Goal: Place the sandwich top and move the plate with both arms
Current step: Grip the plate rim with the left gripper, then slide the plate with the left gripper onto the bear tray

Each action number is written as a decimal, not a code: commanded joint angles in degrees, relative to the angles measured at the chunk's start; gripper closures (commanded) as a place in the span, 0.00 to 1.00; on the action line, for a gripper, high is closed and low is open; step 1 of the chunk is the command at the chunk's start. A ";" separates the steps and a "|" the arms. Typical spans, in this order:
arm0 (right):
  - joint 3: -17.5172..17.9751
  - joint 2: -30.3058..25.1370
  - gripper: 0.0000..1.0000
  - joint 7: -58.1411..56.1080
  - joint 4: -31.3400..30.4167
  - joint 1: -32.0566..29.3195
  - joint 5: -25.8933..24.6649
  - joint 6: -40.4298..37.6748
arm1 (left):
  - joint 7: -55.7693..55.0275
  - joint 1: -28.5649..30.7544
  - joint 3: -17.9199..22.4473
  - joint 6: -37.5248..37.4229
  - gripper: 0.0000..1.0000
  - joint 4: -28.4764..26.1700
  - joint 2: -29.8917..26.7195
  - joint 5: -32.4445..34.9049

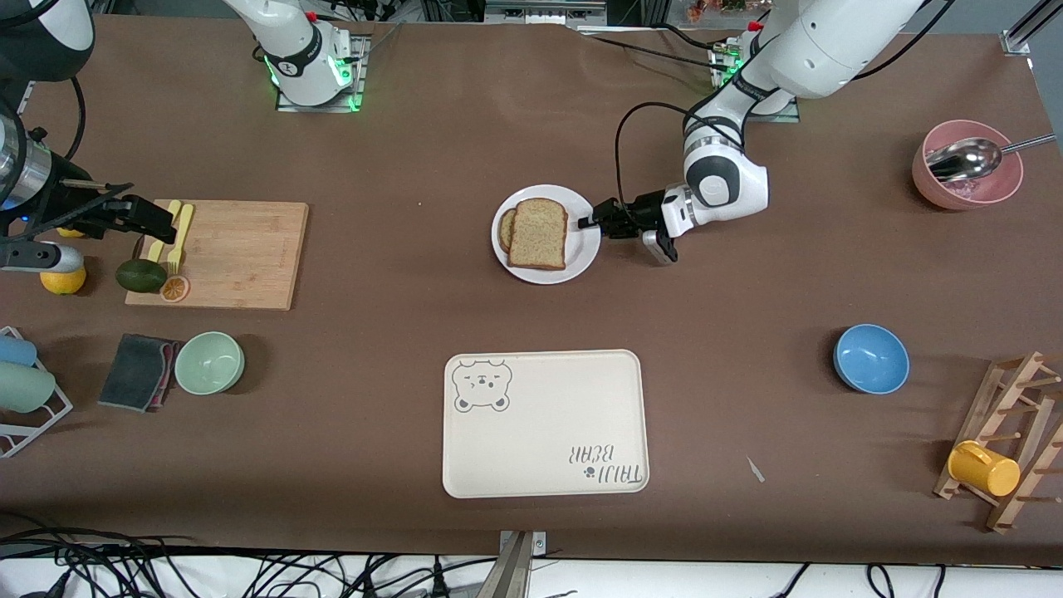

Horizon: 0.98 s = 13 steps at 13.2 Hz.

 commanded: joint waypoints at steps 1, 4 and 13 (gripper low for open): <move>0.28 -0.01 0.00 -0.96 0.48 -0.27 -0.12 0.15 | 3.20 -0.47 0.06 0.16 0.74 1.30 1.56 -2.49; 0.28 -0.10 0.00 -0.96 0.48 -0.18 0.05 0.07 | 3.20 -0.47 0.15 0.25 0.91 1.30 1.56 -2.41; 0.19 0.17 0.00 -0.96 0.39 -0.27 2.06 0.24 | 3.03 -0.29 0.15 0.25 1.00 1.48 1.39 -2.32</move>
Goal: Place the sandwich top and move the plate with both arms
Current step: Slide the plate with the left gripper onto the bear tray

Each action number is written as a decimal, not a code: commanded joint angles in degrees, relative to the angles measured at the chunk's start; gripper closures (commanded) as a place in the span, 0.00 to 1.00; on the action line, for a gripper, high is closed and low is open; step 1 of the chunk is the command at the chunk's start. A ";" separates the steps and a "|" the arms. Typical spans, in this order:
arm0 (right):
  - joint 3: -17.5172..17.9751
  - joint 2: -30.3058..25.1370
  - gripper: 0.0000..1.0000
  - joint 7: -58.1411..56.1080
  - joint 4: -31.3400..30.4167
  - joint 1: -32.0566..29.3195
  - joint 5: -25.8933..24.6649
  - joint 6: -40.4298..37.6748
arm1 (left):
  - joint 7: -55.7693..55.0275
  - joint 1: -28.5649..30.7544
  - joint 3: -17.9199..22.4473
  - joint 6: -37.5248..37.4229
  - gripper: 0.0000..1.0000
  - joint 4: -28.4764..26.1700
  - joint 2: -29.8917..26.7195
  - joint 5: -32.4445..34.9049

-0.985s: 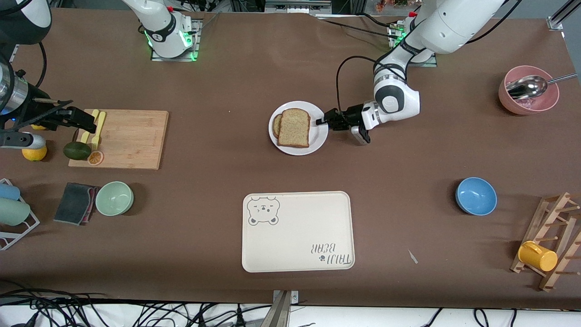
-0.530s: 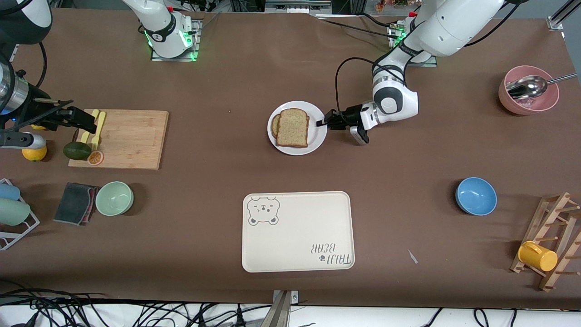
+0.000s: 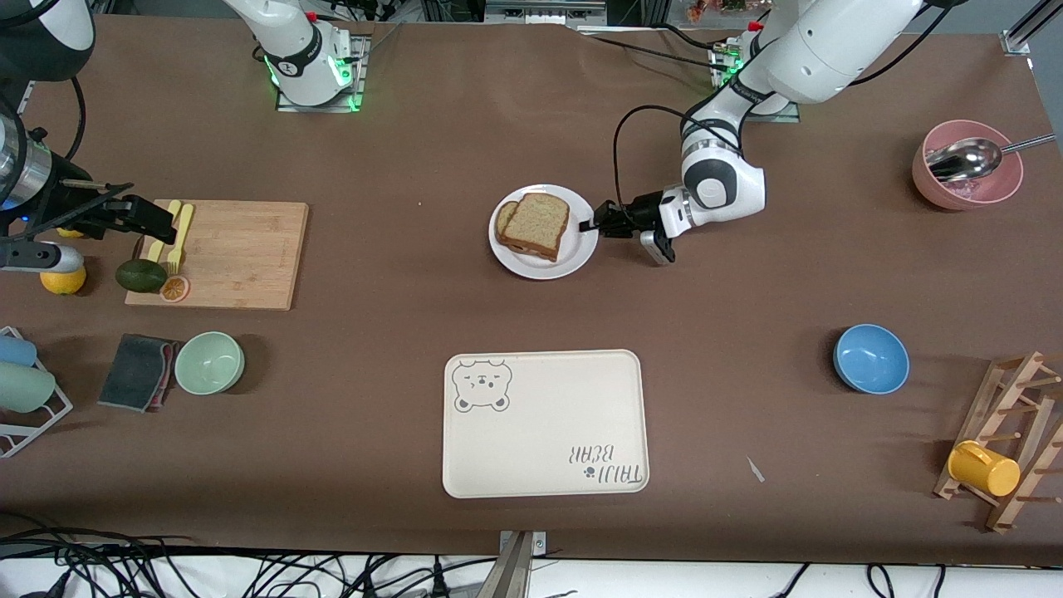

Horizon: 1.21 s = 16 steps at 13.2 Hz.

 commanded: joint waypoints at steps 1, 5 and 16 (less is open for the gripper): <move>0.17 0.15 0.00 -0.83 0.39 -0.21 2.14 0.05 | 1.59 -0.16 0.03 0.09 1.00 1.17 0.26 -2.31; 0.26 0.24 0.00 -0.92 0.39 -0.30 2.24 0.05 | -2.01 -0.25 0.12 0.44 1.00 2.75 -0.10 -1.78; 0.26 0.42 0.00 -0.92 0.48 -0.12 1.80 0.66 | -27.31 0.46 0.91 4.13 1.00 13.20 0.17 9.54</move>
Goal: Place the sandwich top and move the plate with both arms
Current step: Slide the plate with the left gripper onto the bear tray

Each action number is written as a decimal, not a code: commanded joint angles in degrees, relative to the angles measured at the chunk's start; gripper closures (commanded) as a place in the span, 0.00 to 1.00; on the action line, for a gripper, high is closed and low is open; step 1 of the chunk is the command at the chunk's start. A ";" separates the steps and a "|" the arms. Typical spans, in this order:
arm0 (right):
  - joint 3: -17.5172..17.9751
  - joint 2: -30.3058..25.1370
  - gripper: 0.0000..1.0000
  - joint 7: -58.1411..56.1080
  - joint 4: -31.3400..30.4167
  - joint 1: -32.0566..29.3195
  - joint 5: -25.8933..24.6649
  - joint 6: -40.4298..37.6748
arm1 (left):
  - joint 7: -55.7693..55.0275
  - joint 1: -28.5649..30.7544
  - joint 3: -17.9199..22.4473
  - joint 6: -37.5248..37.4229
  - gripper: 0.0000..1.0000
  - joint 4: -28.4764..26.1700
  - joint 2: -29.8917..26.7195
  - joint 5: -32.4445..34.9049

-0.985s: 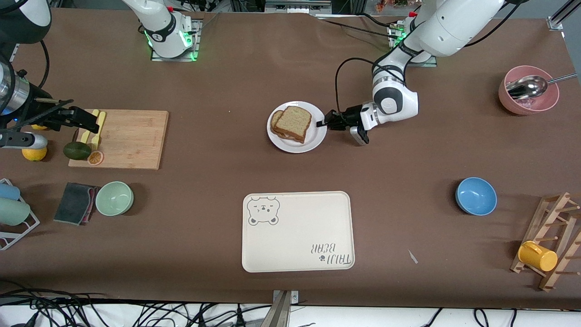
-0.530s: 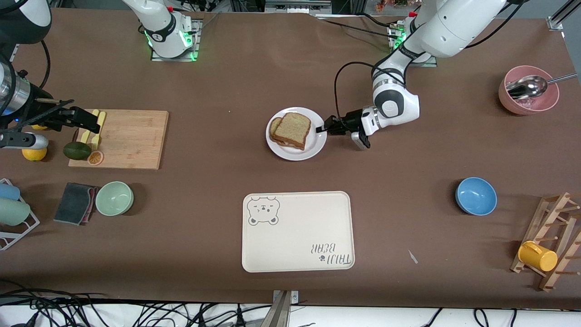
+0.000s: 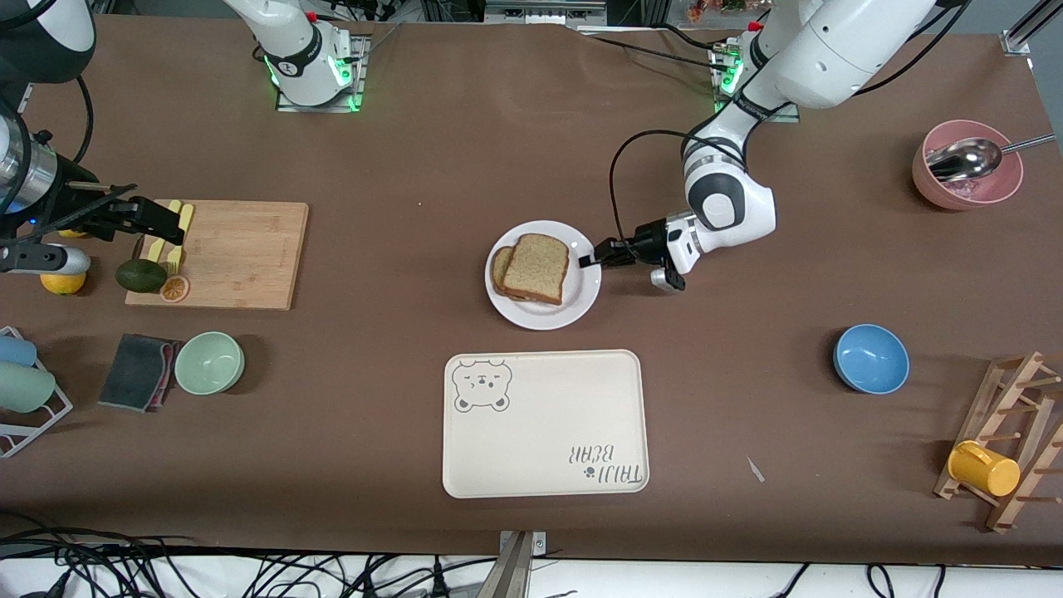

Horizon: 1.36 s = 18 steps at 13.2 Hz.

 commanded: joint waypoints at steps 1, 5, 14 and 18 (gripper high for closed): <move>0.21 0.08 0.00 -0.92 0.57 -0.07 0.44 1.20 | -6.50 0.03 0.52 0.26 1.00 4.04 0.42 4.21; 0.30 0.08 0.00 -1.70 0.92 -0.07 0.44 1.38 | -7.31 -0.24 2.80 0.26 1.00 10.71 3.31 4.75; 1.00 -0.97 0.00 -1.09 -2.07 0.19 -0.08 5.85 | -27.50 -4.37 9.40 0.34 1.00 30.75 12.98 19.58; 0.83 -0.71 0.00 -0.03 -2.15 0.11 -0.44 5.96 | -31.12 -7.34 12.11 0.34 1.00 40.41 19.57 20.39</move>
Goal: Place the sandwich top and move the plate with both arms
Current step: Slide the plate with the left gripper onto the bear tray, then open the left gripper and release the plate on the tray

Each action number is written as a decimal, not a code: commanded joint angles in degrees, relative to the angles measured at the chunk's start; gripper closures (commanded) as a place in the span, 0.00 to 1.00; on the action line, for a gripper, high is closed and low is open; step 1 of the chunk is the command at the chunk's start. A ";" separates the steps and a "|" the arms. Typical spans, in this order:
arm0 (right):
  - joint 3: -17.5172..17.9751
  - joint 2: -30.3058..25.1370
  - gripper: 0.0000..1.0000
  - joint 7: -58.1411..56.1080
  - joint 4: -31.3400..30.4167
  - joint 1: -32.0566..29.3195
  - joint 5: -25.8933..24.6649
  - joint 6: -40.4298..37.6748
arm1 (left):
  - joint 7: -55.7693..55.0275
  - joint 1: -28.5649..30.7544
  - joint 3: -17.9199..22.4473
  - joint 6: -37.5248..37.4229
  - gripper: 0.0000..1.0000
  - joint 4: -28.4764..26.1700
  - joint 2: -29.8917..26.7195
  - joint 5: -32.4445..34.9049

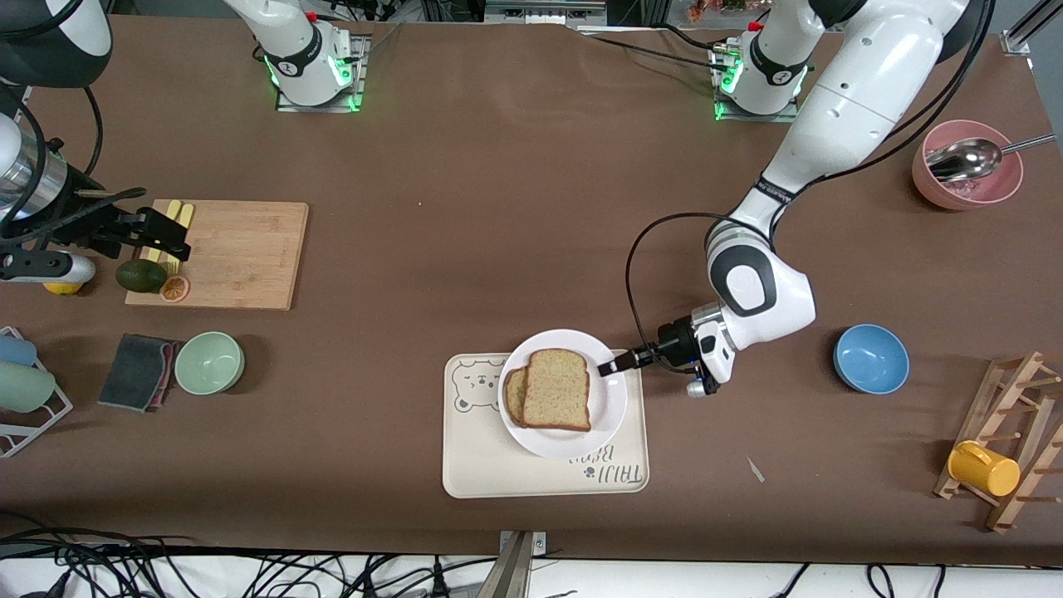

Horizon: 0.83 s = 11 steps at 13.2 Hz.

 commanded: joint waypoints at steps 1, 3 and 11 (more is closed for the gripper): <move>-0.14 -0.56 0.00 0.12 -0.74 -0.32 -0.27 0.21 | -4.05 -4.99 4.43 0.05 1.00 9.18 5.86 1.34; -0.14 0.06 0.00 0.65 -0.38 -0.41 -0.27 1.00 | -7.55 -7.81 7.87 0.05 1.00 13.40 8.14 1.33; 0.91 0.59 0.00 0.65 0.41 1.35 -4.85 0.91 | -8.98 -9.84 9.47 1.37 1.00 18.25 12.46 1.42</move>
